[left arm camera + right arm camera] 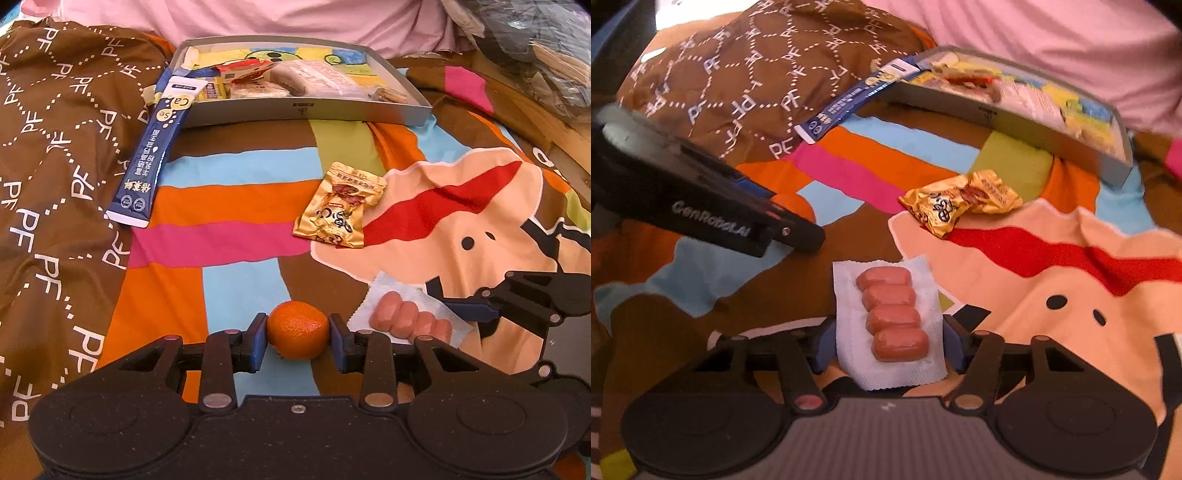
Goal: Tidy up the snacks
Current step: 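Lift the orange with the left tool while the right tool lifts the sausage pack, then carry the orange over the tray with the left tool while the right carries the sausages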
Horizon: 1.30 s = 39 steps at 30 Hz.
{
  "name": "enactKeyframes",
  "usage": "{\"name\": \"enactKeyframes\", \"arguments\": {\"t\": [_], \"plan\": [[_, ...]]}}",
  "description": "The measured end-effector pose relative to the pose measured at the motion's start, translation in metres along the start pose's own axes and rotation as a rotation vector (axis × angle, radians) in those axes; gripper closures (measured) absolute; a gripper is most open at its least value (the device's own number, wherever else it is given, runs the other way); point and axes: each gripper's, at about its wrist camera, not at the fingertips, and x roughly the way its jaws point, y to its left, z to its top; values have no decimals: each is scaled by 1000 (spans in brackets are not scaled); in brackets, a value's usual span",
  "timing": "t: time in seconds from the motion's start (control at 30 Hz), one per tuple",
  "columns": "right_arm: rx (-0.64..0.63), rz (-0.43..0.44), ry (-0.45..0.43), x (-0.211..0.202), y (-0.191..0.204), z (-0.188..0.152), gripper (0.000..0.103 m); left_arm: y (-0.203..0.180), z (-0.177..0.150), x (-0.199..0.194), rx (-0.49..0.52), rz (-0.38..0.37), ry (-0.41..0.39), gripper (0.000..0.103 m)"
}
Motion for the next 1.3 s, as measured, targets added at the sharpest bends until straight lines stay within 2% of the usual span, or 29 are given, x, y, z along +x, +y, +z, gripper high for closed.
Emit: {"name": "enactKeyframes", "arguments": {"t": [0.2,0.33,0.5,0.8,1.0,1.17,1.3], "plan": [[-156,-144,-57,-16,31,-6,44,-3,2,-9,1,-18,-32,66],[-215,-218,-110,-25,35,-4,44,-1,10,-17,4,-15,-66,66],[-190,-274,-197,-37,20,18,44,5,37,-25,2,2,-107,66],[-176,-318,-321,-33,-9,59,43,21,111,-29,-63,54,-127,66],[-154,-347,-372,-14,-38,84,42,17,180,-24,-42,87,-178,66],[-105,-385,-403,4,-90,120,42,7,236,5,-24,73,-265,66],[-38,-412,-423,23,-133,140,42,-9,271,43,31,42,-327,66]]}}
